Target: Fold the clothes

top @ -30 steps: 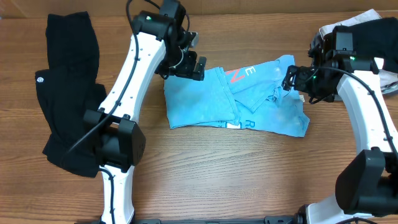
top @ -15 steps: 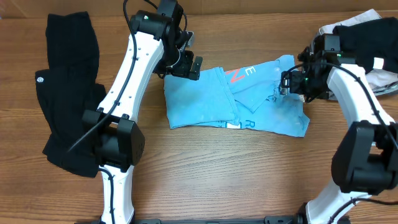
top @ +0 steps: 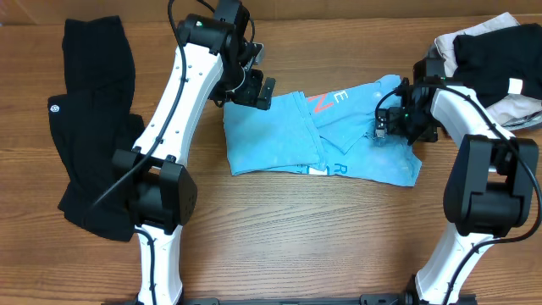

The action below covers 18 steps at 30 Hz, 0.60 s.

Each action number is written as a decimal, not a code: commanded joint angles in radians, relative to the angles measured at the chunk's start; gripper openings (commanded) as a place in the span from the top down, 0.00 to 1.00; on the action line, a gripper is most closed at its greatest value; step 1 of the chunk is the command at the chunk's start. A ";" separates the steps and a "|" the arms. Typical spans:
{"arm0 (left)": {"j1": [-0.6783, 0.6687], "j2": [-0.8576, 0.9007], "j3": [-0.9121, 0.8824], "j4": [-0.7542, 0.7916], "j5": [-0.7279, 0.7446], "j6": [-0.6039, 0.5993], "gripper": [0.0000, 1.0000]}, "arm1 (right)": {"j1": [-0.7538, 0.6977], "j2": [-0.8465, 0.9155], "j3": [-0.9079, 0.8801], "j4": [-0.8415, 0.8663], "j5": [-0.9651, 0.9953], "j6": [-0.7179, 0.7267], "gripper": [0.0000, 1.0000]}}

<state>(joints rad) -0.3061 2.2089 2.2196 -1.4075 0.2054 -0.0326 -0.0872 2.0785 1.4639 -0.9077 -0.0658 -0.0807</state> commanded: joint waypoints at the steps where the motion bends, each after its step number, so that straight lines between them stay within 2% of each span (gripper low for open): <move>1: -0.001 -0.012 0.021 -0.002 -0.006 0.027 0.00 | -0.004 0.021 0.001 0.009 0.042 0.034 0.00; 7: -0.001 -0.012 0.021 -0.005 -0.006 0.027 0.00 | -0.004 0.026 -0.040 0.009 0.011 0.145 0.00; 9: -0.001 -0.012 0.021 -0.005 -0.006 0.027 0.00 | -0.004 0.026 -0.064 0.008 -0.046 0.164 0.11; 11: -0.001 -0.012 0.021 -0.006 -0.006 0.029 0.00 | -0.004 0.026 -0.089 0.009 -0.111 0.164 0.28; 12: -0.001 -0.012 0.021 -0.006 -0.006 0.031 0.00 | -0.004 0.026 -0.098 0.010 -0.134 0.164 0.41; 15: -0.001 -0.012 0.021 -0.008 -0.017 0.034 0.00 | -0.004 0.026 -0.109 0.010 -0.161 0.165 0.62; 18: 0.002 -0.012 0.021 -0.011 -0.076 0.032 0.00 | -0.006 0.026 -0.108 0.016 -0.161 0.189 0.79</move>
<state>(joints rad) -0.3061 2.2089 2.2196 -1.4151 0.1902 -0.0216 -0.0929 2.0632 1.4017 -0.8890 -0.1764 0.0750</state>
